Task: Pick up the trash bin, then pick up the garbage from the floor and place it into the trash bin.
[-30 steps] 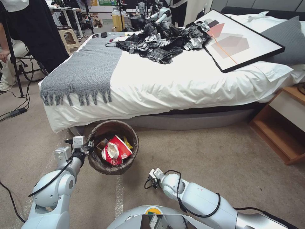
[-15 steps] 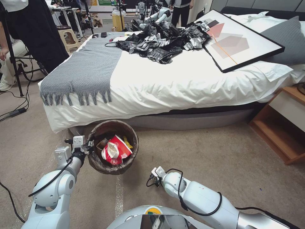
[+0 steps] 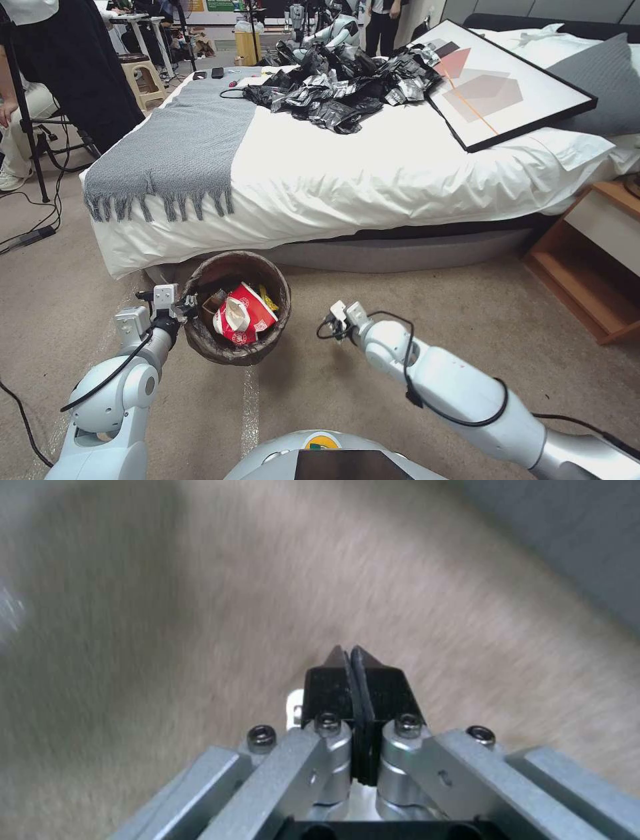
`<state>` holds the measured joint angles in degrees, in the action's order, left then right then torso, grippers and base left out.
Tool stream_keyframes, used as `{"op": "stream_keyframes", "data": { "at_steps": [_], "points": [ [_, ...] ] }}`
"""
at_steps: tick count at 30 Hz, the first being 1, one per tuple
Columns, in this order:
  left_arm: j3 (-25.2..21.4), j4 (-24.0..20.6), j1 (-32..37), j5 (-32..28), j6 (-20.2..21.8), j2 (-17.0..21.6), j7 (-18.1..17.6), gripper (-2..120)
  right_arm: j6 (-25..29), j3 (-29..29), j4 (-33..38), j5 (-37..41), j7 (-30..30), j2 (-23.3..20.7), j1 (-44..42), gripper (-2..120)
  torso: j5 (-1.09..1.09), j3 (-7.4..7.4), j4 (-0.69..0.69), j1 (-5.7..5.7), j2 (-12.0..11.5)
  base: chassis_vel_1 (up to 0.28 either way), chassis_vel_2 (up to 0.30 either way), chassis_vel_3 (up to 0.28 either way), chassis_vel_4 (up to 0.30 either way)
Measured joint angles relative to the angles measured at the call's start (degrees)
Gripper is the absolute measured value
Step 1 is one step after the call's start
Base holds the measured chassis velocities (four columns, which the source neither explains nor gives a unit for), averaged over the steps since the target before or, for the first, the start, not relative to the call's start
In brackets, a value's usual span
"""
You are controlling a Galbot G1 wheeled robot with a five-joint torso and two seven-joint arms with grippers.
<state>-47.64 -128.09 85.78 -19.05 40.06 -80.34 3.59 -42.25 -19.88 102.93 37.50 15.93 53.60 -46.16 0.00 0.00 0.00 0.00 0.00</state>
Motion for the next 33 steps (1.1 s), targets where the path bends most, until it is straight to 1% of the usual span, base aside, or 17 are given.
{"op": "stream_keyframes", "data": {
  "at_steps": [1, 4, 8, 9, 11, 15, 16, 19, 21, 22, 24, 25, 26, 29, 30, 32, 33],
  "points": [
    [0.0, 0.0, 0.0, 0.0, 0.0, 0.0, 0.0, 0, 0.0, 0.0, 0.0, 0.0, 0.0, 0.0, 0.0, 0, 0.0, 0.0, 0.0, 0.0, 0.0, 0.0, 0.0, 0.0, 0.0],
    [0.0, 0.0, -0.1, 0.0, 0.0, 0.0, 0.0, 0, 0.0, 2.4, 5.0, 2.6, 0.8, -2.9, 1.2, 0, 0.01, 0.0, 0.0, 0.0, 0.0, 0.0, 0.0, 0.0, 0.0],
    [0.1, 0.1, -0.1, 0.1, 0.0, -0.1, 0.0, 0, 0.0, 4.2, 8.2, 4.7, 1.4, -4.7, 2.1, 0, 0.01, 0.0, 0.0, 0.0, 0.0, 0.0, 0.0, 0.0, 0.0],
    [0.2, 0.1, -0.1, 0.2, 0.0, -0.1, 0.0, 0, 0.0, 6.1, 10.9, 7.3, 2.2, -6.0, 2.8, 0, 0.01, 0.0, 0.0, 0.0, 0.0, 0.0, 0.0, 0.0, 0.0],
    [0.3, 0.1, -0.1, 0.3, 0.0, -0.2, 0.0, 0, 0.0, 6.9, 12.0, 8.3, 2.4, -6.5, 2.9, 0, 0.01, 0.0, 0.0, 0.0, 0.0, 0.0, 0.0, 0.0, 0.0],
    [0.6, 0.3, -0.1, 0.6, 0.0, -0.2, -0.1, 0, 0.0, 12.6, 19.3, 13.7, 3.5, -10.5, 3.5, 0, 0.01, 0.0, -0.01, 0.0, 0.0, 0.0, 0.0, 0.0, 0.0],
    [0.6, 0.3, -0.1, 0.6, 0.0, -0.2, -0.1, 0, 0.0, 12.6, 19.3, 13.7, 3.5, -10.5, 3.5, 0, 0.01, 0.0, -0.01, 0.0, 0.0, 0.0, 0.0, 0.0, 0.0],
    [0.7, 0.3, -0.2, 0.7, 0.1, -0.3, -0.1, 0, 0.0, 15.6, 22.3, 17.0, 4.7, -12.6, 4.5, 0, 0.01, 0.0, -0.01, 0.0, 0.0, 0.0, 0.0, 0.0, 0.0],
    [1.0, 0.3, -0.2, 0.9, 0.1, -0.4, -0.1, 0, 0.0, 17.4, 24.6, 21.1, 6.1, -13.9, 6.9, 0, 0.01, 0.0, -0.02, 0.0, 0.0, 0.0, 0.0, 0.0, 0.0],
    [1.1, 0.3, -0.2, 1.0, 0.1, -0.5, -0.1, 0, 0.0, 17.8, 25.7, 23.9, 6.6, -14.3, 8.9, 0, 0.01, 0.0, -0.02, 0.0, 0.0, 0.0, 0.0, 0.0, 0.0],
    [1.1, 0.3, -0.2, 1.0, 0.2, -0.5, -0.1, 0, 0.0, 17.9, 26.2, 25.5, 6.9, -14.4, 10.0, 0, 0.0, 0.0, -0.01, 0.0, 0.0, 0.0, 0.0, 0.0, 0.0],
    [1.2, 0.3, -0.2, 1.1, 0.4, -0.6, -0.1, 0, 0.0, 17.6, 27.2, 29.3, 7.7, -14.5, 12.5, 0, 0.01, 0.0, 0.0, 0.0, 0.0, 0.0, 0.0, 0.0, 0.0],
    [1.2, 0.3, -0.2, 1.1, 0.4, -0.6, -0.1, 0, 0.0, 17.6, 27.2, 29.3, 7.7, -14.5, 12.5, 0, 0.01, 0.0, 0.0, 0.0, 0.0, 0.0, 0.0, 0.0, 0.0],
    [1.3, 0.1, -0.1, 1.2, 1.1, -0.6, -0.2, 0, 0.1, 14.9, 29.4, 41.8, 10.2, -13.2, 21.5, 0, 0.0, 0.0, -0.01, 0.0, 0.0, 0.0, 0.0, 0.0, 0.0],
    [1.3, 0.1, -0.1, 1.2, 1.1, -0.6, -0.2, 0, 0.1, 14.9, 29.4, 41.8, 10.2, -13.2, 21.5, 0, 0.0, 0.0, -0.01, 0.0, 0.0, 0.0, 0.0, 0.0, 0.0],
    [1.3, 0.0, 0.0, 1.1, 1.6, -0.6, -0.4, 0, 0.1, 13.0, 29.6, 47.4, 10.7, -11.6, 27.4, 0, 0.0, 0.0, 0.0, 0.0, 0.0, 0.0, 0.0, 0.0, 0.0],
    [1.3, 0.0, 0.0, 1.1, 1.6, -0.6, -0.4, 0, 0.1, 13.0, 29.6, 47.4, 10.7, -11.6, 27.4, 0, 0.0, 0.0, 0.0, 0.0, 0.0, 0.0, 0.0, 0.0, 0.0]
  ]
}}
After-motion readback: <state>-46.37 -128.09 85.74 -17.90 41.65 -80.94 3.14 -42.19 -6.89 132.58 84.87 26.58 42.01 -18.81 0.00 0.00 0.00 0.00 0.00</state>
